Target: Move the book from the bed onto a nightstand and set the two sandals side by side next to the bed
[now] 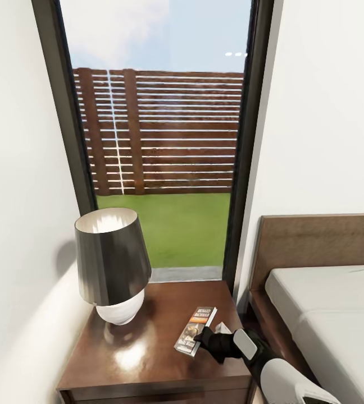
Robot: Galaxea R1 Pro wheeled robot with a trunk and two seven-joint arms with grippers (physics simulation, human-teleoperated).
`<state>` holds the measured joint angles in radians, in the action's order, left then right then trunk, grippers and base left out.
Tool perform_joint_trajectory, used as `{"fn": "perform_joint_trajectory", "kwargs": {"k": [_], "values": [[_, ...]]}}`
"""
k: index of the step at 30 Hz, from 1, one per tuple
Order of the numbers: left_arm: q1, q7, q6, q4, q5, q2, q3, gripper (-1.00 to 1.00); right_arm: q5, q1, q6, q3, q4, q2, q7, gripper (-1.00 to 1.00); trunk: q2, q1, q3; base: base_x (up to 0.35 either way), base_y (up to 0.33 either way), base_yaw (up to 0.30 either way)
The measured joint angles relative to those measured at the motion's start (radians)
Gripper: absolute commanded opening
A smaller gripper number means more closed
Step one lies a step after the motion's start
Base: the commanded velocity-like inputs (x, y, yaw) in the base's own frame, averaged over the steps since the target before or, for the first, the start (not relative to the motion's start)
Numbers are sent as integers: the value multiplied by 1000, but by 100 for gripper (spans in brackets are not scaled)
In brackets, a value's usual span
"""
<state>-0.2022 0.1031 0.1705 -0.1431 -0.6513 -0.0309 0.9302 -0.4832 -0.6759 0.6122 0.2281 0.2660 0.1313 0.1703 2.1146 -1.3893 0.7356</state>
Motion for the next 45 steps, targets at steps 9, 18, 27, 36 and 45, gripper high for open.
{"fn": "perform_joint_trajectory", "kwargs": {"k": [9, 18, 27, 36, 45], "values": [[0, 0, -2, 0, 0, 1, 0, 100, 0, -7, 1, 0, 0, 0, 0, -100, 0, 0, 0, 0, 1, 0], [0, 0, -5, 0, 0, 1, 0, 100, 0, -8, 1, 0, 0, 1, 0, -100, 0, 0, 0, 23, 41, 0], [0, 0, -5, -1, 0, 1, 0, 100, 0, -8, 1, 0, -1, 1, 1, -100, 0, 0, 0, 7, 12, 0], [0, 0, -5, -1, 0, 1, 0, 100, 0, -8, 1, 0, -1, 2, 1, -100, 0, 0, 0, 2, 3, 0], [0, 0, -8, -1, 0, 1, 0, 100, 1, -8, 1, 0, -2, 2, 0, -100, 0, 0, 0, 41, 76, 0]]}}
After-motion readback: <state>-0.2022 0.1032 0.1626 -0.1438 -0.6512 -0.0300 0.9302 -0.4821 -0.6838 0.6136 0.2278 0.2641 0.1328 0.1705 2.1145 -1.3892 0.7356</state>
